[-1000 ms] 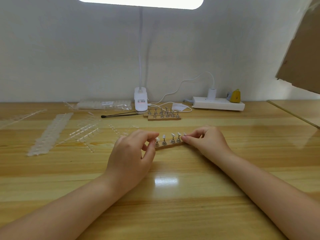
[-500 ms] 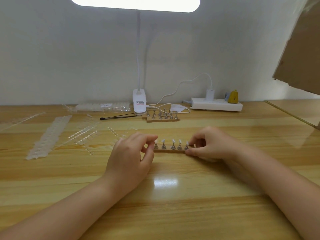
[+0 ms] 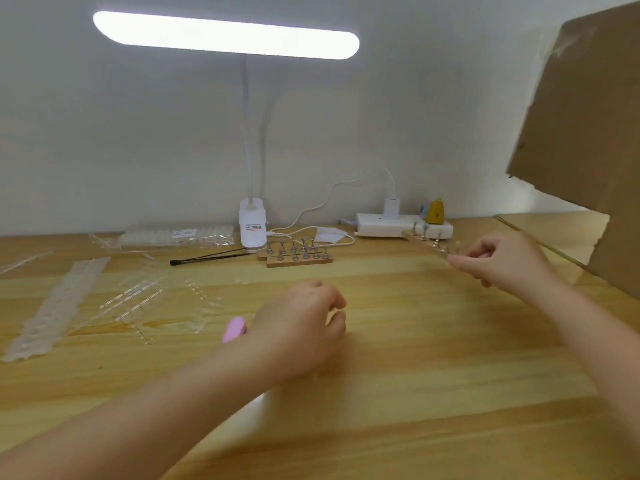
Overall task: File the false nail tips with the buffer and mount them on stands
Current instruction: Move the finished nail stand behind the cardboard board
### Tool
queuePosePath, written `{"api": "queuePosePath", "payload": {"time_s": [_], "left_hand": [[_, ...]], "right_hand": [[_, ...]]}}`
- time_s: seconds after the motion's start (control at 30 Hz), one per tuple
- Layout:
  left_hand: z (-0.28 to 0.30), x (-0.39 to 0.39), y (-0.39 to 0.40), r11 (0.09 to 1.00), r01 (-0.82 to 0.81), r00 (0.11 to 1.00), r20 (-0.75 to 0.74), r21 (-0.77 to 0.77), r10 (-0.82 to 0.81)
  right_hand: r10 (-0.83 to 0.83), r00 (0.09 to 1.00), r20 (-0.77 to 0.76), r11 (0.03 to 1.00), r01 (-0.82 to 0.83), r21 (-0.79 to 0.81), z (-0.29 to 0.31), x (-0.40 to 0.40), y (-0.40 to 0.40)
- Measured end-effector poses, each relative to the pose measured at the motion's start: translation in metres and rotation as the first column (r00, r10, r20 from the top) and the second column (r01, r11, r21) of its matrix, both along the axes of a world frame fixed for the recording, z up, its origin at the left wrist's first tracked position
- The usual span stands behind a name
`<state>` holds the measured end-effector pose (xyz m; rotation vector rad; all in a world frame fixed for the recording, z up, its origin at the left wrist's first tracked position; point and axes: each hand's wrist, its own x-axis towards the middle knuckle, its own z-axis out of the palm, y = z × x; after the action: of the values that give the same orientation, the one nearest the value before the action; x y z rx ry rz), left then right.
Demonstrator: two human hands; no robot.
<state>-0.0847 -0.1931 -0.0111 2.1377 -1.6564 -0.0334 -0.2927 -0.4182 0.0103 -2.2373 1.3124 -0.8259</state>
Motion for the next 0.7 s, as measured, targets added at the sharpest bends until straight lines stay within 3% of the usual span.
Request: {"api": "queuePosePath", "payload": {"time_s": [0.17,0.37,0.53,0.7], "left_hand": [[-0.001,-0.029,-0.074,1.0,0.023,0.998,-0.065,0.009,-0.022],[-0.011,-0.046,-0.144,0.996,-0.074,0.974,-0.209,0.041,0.081],[-0.036,-0.05,-0.155,0.984,-0.149,0.986,-0.087,-0.099,0.141],[-0.043,-0.051,-0.157,0.975,-0.11,0.994,-0.022,-0.194,0.108]], "right_hand": [[-0.313,0.919,-0.24,0.949,0.294,-0.115,-0.021,-0.058,-0.04],[-0.524,0.811,-0.258,0.851,0.513,-0.116,-0.029,-0.097,-0.073],[-0.57,0.789,-0.229,0.821,0.546,-0.165,-0.035,-0.114,-0.102],[-0.61,0.758,-0.232,0.793,0.586,-0.169,-0.043,-0.12,-0.128]]}}
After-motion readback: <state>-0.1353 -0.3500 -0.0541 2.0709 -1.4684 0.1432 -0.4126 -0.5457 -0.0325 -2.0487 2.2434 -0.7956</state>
